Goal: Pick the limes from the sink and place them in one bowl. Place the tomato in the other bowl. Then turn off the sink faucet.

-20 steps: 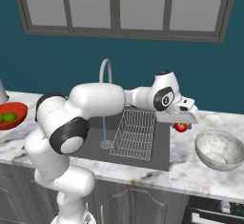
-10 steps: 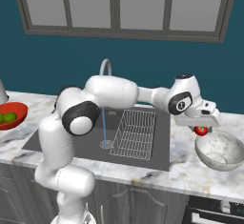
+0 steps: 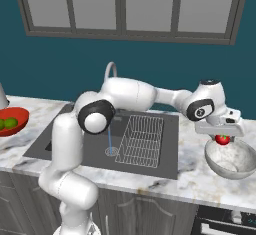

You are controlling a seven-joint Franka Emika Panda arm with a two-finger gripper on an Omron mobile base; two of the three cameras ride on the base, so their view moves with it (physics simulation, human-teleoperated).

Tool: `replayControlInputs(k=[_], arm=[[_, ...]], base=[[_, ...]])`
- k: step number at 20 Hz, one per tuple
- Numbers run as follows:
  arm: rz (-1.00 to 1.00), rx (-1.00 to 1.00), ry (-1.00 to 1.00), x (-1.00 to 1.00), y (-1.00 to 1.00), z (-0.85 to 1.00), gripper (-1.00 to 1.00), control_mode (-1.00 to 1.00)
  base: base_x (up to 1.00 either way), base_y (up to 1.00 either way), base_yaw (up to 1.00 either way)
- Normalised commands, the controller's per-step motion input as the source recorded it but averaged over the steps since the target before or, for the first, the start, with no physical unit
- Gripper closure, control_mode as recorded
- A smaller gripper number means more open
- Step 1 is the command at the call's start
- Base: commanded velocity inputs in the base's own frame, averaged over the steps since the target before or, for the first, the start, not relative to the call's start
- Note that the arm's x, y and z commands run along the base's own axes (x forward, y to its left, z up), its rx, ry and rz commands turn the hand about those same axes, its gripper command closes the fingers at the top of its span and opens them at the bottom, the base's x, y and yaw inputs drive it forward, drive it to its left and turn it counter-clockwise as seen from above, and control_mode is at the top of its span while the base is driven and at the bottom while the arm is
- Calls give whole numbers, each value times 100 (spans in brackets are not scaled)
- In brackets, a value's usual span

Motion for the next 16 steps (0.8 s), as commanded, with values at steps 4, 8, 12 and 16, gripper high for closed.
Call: replayControlInputs(k=[4, 8, 12, 16], arm=[[0, 13, 0, 0, -26, -12, 100, -100], [0, 14, 0, 0, -21, -31, 100, -100], [0, 11, 0, 0, -16, -21, 100, -100], [0, 5, 0, 0, -1, -22, 100, -100]], base=[[0, 0, 0], [0, 0, 0], [0, 0, 0], [0, 0, 0]])
